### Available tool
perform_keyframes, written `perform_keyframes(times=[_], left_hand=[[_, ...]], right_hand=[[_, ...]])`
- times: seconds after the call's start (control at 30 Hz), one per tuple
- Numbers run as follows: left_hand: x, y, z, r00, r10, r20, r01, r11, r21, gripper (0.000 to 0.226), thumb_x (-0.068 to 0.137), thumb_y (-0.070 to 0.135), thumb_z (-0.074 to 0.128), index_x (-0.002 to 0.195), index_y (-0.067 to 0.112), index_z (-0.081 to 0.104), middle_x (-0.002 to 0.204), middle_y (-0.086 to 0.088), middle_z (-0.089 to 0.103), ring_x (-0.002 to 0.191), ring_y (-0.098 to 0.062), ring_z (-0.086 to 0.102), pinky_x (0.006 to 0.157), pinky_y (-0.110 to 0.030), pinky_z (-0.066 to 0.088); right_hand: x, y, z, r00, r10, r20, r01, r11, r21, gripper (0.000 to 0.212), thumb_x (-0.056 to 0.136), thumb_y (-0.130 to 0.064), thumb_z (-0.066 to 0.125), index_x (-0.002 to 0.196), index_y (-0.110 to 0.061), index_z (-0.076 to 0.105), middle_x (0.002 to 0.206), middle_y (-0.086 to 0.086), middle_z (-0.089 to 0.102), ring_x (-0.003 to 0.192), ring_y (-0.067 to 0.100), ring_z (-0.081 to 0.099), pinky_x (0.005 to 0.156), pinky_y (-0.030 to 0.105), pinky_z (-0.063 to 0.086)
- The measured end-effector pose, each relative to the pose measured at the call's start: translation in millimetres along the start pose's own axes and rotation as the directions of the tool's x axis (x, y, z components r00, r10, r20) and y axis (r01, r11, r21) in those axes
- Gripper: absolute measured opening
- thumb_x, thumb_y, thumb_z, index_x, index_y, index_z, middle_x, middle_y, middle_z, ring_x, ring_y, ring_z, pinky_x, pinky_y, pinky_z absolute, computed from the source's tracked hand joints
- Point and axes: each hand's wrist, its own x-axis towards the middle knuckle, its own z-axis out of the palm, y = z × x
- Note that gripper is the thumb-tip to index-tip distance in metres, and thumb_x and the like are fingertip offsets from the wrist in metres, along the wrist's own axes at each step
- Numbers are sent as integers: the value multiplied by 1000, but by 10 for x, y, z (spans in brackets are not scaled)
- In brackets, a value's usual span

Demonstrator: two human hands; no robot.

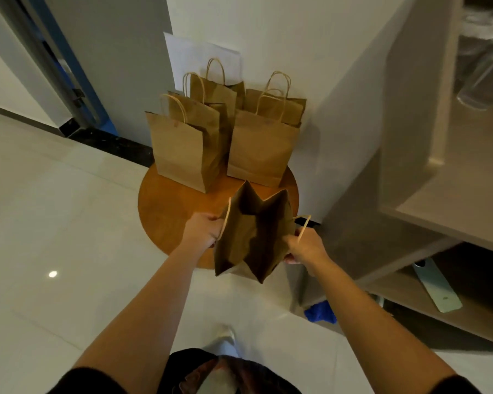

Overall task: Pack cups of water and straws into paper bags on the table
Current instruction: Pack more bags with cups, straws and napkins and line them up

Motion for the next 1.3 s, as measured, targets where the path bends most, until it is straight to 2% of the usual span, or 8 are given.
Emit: perform_keyframes(times=[0.1, 0.17, 0.57, 0.67, 0.87, 1.0, 1.17, 1.3], left_hand=[[410, 52, -124, 998, -31, 60, 29, 999, 36, 17, 93, 28, 55, 82, 17, 64, 85, -7, 66, 81, -22, 63, 77, -35, 55], [623, 65, -159, 996, -48, 78, 44, 998, 45, 16, 94, 29, 55, 83, 22, 63, 86, -5, 66, 78, -19, 63, 75, -34, 55], [859, 258, -161, 999, 15, 39, -17, 998, 55, 13, 91, 33, 59, 82, 25, 64, 82, 2, 65, 76, -13, 61, 68, -27, 51], [672, 286, -221, 998, 66, -13, -62, 984, 169, 13, 93, 30, 54, 91, 21, 64, 82, 2, 64, 77, -12, 59, 69, -26, 49], [-67, 463, -201, 944, 286, -167, -198, 891, 408, 23, 95, 20, 47, 74, 19, 55, 69, 0, 55, 69, -16, 56, 61, -24, 42], [-687, 609, 44, 925, 350, -151, -253, 859, 445, 18, 96, 22, 47, 87, 15, 61, 80, -4, 61, 79, -21, 60, 72, -31, 50], [-1350, 808, 481, 880, 471, -63, -398, 804, 442, 19, 95, 22, 47, 87, 16, 63, 70, 0, 56, 73, -20, 57, 66, -32, 45], [-1704, 1126, 805, 824, 564, -53, -505, 774, 382, 14, 94, 26, 52, 91, 20, 64, 80, 2, 63, 78, -16, 60, 72, -31, 48]], right_hand=[[314, -203, 158, 998, 61, 6, -61, 998, 15, 18, 93, -15, 55, 107, -4, 60, 98, 17, 65, 76, 27, 68, 71, 35, 59], [469, -293, 234, 995, 99, -3, -99, 995, 4, 23, 95, -19, 52, 110, -3, 59, 102, 19, 64, 84, 31, 67, 80, 41, 57], [661, -528, 252, 998, 56, -8, -56, 998, -11, 23, 92, -34, 58, 91, -12, 58, 75, 7, 63, 60, 17, 65, 68, 28, 57], [531, -491, 220, 1000, -22, -22, 22, 1000, 1, 25, 89, -36, 61, 91, -11, 60, 74, 3, 59, 65, 16, 64, 73, 32, 58], [57, -305, 37, 990, -142, 16, 143, 987, -79, 14, 92, -30, 57, 88, -18, 55, 89, 5, 63, 75, 19, 68, 65, 26, 56], [-408, -89, -242, 970, -242, 14, 242, 963, -122, 12, 92, -25, 58, 84, -16, 56, 87, 9, 64, 72, 18, 65, 63, 26, 55], [-969, 85, -782, 932, -360, -49, 341, 913, -224, 14, 91, -25, 57, 85, -12, 58, 85, 10, 62, 84, 26, 63, 80, 42, 54], [-1324, 146, -1275, 889, -429, -160, 369, 878, -304, 21, 89, -25, 57, 92, -4, 62, 83, 13, 65, 81, 26, 62, 75, 38, 51]])
